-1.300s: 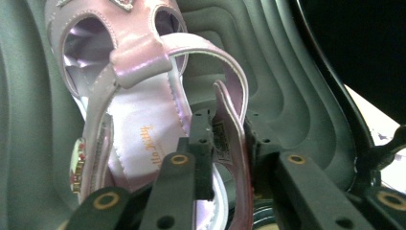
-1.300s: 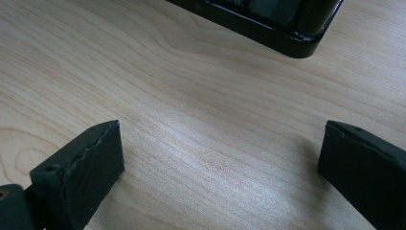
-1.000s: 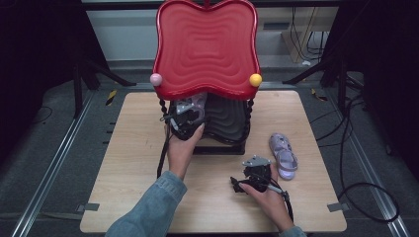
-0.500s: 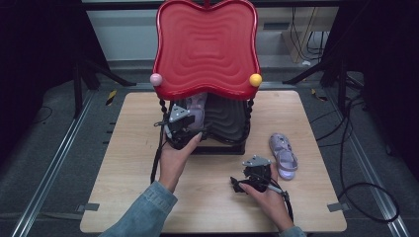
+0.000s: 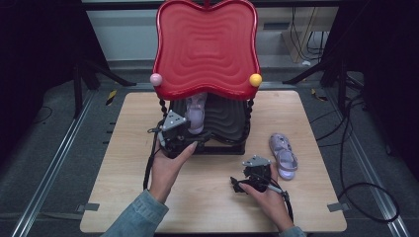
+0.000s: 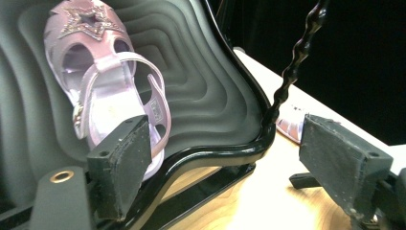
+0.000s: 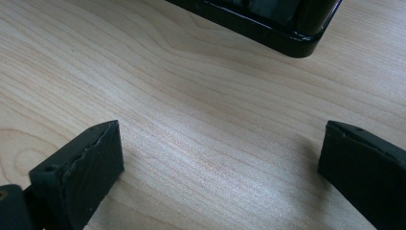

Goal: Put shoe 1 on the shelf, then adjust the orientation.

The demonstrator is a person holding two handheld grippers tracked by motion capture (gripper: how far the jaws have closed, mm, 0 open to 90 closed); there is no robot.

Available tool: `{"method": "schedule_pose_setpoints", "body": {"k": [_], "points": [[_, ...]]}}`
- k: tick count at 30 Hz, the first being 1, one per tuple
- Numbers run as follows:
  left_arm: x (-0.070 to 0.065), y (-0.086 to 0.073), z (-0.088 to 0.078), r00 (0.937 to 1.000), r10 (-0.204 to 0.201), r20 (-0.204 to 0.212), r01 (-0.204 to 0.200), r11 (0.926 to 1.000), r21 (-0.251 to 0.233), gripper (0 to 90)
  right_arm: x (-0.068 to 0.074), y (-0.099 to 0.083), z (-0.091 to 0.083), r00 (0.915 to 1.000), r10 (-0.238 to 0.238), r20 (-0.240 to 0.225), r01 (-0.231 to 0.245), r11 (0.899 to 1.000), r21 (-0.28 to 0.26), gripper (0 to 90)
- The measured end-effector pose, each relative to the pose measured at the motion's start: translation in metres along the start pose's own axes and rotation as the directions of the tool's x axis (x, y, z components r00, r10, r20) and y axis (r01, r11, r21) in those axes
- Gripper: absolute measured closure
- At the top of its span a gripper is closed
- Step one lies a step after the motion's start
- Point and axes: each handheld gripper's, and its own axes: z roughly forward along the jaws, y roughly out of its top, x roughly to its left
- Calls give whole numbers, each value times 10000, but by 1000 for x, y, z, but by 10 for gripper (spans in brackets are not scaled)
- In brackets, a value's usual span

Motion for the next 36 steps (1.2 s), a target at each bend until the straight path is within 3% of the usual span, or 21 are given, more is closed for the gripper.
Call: {"method": "schedule_pose_setpoints", "body": {"k": [5,6,7,10,15,18,19,22,23,24,25,26,27,28,29,30,31,33,36], "points": [[0,-12,-16,10000,-33,89,34,10000,-52,174,-1,0,0,10000,-61,44,61,10000,-32,31],[1,-16,-19,10000,-29,65,29,10000,-37,170,0,0,-3,10000,34,39,-34,10000,-45,109],[2,-20,-22,10000,-31,65,30,10000,63,170,0,0,-3,10000,34,39,-34,10000,-45,109],[12,-36,-32,10000,-22,-81,25,9994,333,146,1,3,-14,9997,190,-134,-193,9995,-269,212],[27,-55,-42,9993,-32,-384,60,9971,755,125,0,9,-31,9999,25,-108,-28,9996,-270,300],[46,-73,-51,9974,-197,-689,264,9947,990,118,-9,17,-54,9998,-13,194,19,9996,-291,384],[46,-73,-51,9974,-197,-689,264,9947,990,116,-9,17,-54,9998,-13,194,19,9996,-291,384],[66,-95,-55,9917,-203,-1271,369,9909,1297,114,-28,27,-82,9979,139,626,-124,9996,-251,455],[66,-95,-55,9917,-203,-1271,369,9909,1297,114,-35,30,-89,9966,163,809,-147,9997,-203,470],[77,-109,-54,9854,-386,-1655,615,9889,1354,114,-40,32,-94,9955,198,925,-184,9997,-164,483],[77,-109,-54,9854,-386,-1655,615,9889,1354,115,-40,32,-94,9955,198,925,-184,9997,-164,483],[86,-120,-54,9785,-673,-1951,952,9860,1372,115,-54,36,-104,9924,337,1183,-336,9994,-25,520],[86,-120,-54,9785,-673,-1951,952,9860,1372,116,-54,36,-104,9924,337,1183,-336,9994,-25,520],[95,-130,-53,9726,-731,-2207,1084,9824,1522,118,-68,39,-113,9870,471,1536,-501,9986,155,543],[95,-130,-53,9726,-731,-2207,1084,9824,1522,118,-68,39,-113,9870,471,1536,-501,9986,155,543],[102,-134,-56,9669,-964,-2364,1334,9803,1459,119,-84,39,-120,9810,705,1809,-767,9967,273,562],[102,-134,-56,9669,-964,-2364,1334,9803,1459,119,-91,39,-122,9773,833,1948,-923,9950,373,570],[108,-138,-61,9582,-1138,-2624,1514,9802,1275,119,-105,36,-125,9713,968,2175,-1110,9924,539,589],[109,-141,-62,9561,-1052,-2734,1469,9796,1368,119,-117,34,-125,9667,1223,2247,-1439,9862,822,597]]}}
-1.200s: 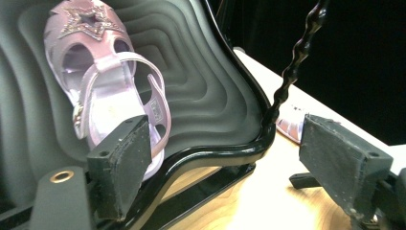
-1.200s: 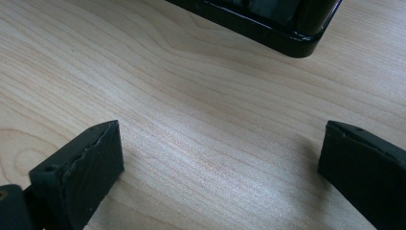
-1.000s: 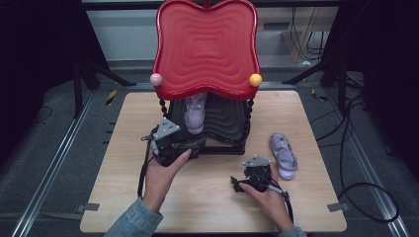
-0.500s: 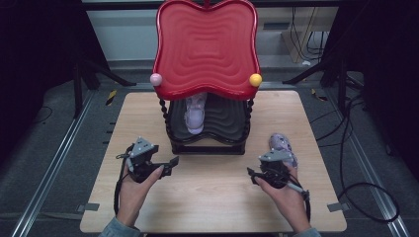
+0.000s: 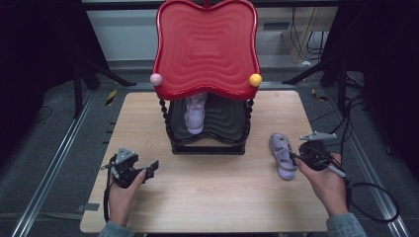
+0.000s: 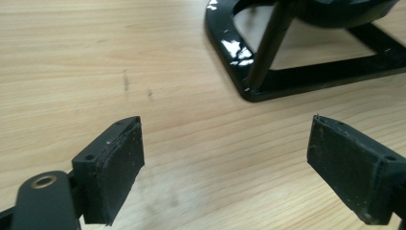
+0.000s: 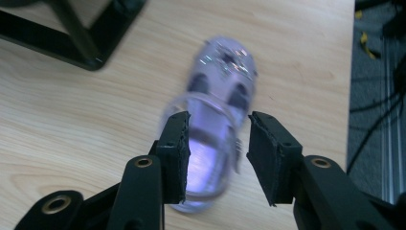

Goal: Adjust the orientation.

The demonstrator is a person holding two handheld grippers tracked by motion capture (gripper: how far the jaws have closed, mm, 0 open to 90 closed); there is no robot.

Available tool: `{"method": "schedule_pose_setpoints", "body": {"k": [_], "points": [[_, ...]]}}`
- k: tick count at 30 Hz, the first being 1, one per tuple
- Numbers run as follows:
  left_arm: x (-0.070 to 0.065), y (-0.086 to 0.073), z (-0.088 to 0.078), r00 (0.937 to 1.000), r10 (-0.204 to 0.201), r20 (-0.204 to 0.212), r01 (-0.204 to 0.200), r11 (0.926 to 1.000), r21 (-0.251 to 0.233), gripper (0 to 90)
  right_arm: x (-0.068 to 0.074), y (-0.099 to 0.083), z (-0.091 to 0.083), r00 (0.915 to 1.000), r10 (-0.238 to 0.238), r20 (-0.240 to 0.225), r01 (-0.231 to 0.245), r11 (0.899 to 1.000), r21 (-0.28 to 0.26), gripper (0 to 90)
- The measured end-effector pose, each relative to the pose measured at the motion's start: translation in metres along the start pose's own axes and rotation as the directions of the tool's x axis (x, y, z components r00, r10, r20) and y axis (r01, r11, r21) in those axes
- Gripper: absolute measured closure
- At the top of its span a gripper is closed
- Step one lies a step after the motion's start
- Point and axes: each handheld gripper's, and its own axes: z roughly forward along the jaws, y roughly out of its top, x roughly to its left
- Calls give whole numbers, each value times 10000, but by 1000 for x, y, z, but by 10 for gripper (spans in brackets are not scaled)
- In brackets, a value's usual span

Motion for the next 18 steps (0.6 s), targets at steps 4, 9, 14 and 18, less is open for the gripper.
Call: {"method": "schedule_pose_setpoints", "body": {"k": [4,9,14,18], "points": [[-1,-5,1,9999,51,-118,-50,9999,101,123,-10,-3,14,9999,120,19,-121,9969,783,595],[-2,-8,5,9997,222,-139,-218,9994,263,125,-12,-4,27,9999,116,-69,-106,9920,1255,556],[0,-11,6,9995,238,-221,-231,9992,332,125,-19,-4,48,9995,296,-104,-269,9791,2016,569],[1,-11,6,9994,263,-246,-252,9988,426,126,-21,-2,58,9986,418,-328,-329,9711,2363,631]]}}
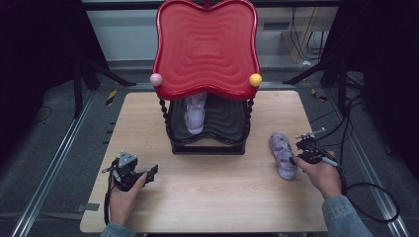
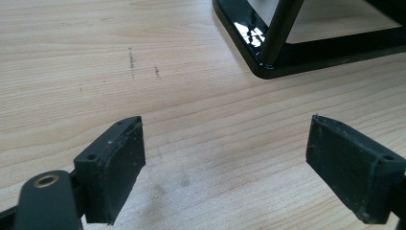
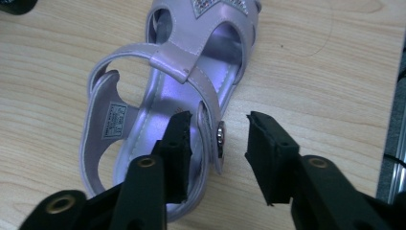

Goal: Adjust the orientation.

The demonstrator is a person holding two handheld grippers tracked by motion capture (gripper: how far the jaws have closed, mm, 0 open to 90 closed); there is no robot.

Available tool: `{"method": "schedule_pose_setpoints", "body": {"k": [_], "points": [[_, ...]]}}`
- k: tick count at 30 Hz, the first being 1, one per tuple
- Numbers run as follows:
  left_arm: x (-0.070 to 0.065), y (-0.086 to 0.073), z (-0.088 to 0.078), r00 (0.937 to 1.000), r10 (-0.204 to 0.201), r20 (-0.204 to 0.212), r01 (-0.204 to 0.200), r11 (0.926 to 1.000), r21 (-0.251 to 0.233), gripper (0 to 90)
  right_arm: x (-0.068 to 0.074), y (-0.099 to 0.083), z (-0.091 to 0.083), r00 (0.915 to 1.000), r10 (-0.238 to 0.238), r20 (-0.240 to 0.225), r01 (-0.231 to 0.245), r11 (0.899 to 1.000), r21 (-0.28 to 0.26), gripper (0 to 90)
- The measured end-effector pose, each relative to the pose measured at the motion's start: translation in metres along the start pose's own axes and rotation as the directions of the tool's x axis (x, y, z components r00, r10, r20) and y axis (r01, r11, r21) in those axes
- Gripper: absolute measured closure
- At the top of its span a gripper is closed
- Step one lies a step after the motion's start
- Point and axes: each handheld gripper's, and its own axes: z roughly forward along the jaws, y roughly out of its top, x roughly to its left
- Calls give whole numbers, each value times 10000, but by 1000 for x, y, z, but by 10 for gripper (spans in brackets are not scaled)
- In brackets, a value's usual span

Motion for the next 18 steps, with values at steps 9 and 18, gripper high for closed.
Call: {"method": "schedule_pose_setpoints", "body": {"k": [9,18], "points": [[-1,-1,2,9999,96,-63,-96,9999,77,127,0,2,6,9988,-434,-205,442,9982,403,805],[2,-2,2,9998,-13,-214,15,10000,80,131,18,-21,-29,9876,-1494,-483,1475,9882,-409,826]]}}
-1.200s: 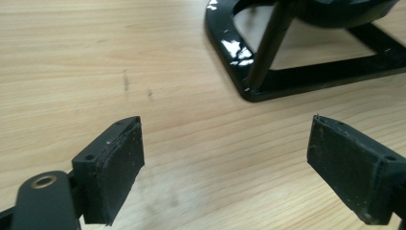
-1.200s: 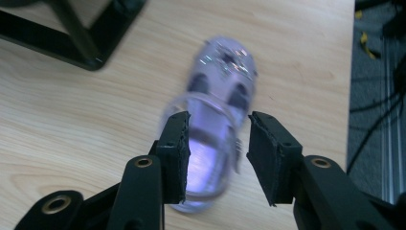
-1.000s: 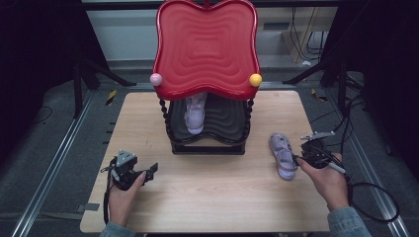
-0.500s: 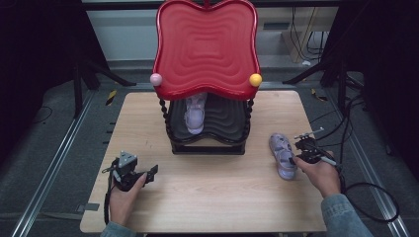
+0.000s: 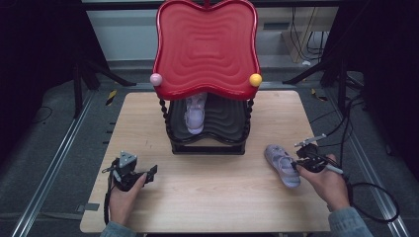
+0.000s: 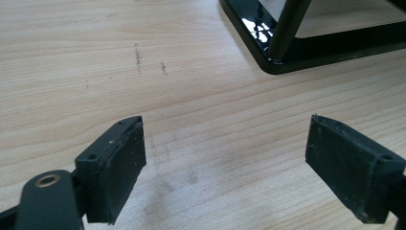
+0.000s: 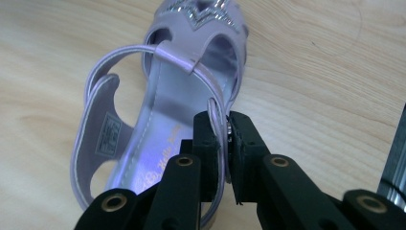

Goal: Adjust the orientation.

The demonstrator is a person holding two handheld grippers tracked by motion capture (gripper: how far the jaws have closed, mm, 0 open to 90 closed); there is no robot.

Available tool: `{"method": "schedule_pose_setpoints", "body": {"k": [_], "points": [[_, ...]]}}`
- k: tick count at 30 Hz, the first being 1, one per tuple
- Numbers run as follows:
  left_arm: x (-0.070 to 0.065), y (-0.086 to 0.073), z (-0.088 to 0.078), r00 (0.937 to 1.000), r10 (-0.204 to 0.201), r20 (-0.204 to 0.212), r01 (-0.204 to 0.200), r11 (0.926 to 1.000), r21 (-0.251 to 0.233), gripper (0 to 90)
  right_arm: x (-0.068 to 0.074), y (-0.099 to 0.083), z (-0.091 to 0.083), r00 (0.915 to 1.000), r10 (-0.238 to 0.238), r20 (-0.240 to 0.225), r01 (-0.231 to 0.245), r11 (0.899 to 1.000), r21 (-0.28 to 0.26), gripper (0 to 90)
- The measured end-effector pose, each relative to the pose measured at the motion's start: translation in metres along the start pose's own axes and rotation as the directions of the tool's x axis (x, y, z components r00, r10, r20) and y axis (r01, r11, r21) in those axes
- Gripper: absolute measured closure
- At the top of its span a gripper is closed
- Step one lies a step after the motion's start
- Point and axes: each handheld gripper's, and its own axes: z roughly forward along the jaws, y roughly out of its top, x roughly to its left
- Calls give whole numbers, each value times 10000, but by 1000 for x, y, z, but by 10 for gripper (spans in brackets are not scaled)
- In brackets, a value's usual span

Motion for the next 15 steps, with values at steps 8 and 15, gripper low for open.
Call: {"method": "schedule_pose_setpoints", "body": {"k": [8,15], "points": [[1,-1,1,10000,56,-73,-56,10000,24,132,56,-4,-14,9819,-1572,-1060,1508,9863,-662,826],[4,-2,1,9999,-63,-101,64,10000,53,132,101,25,5,9349,-3060,-1798,2894,9506,-1125,827]]}}
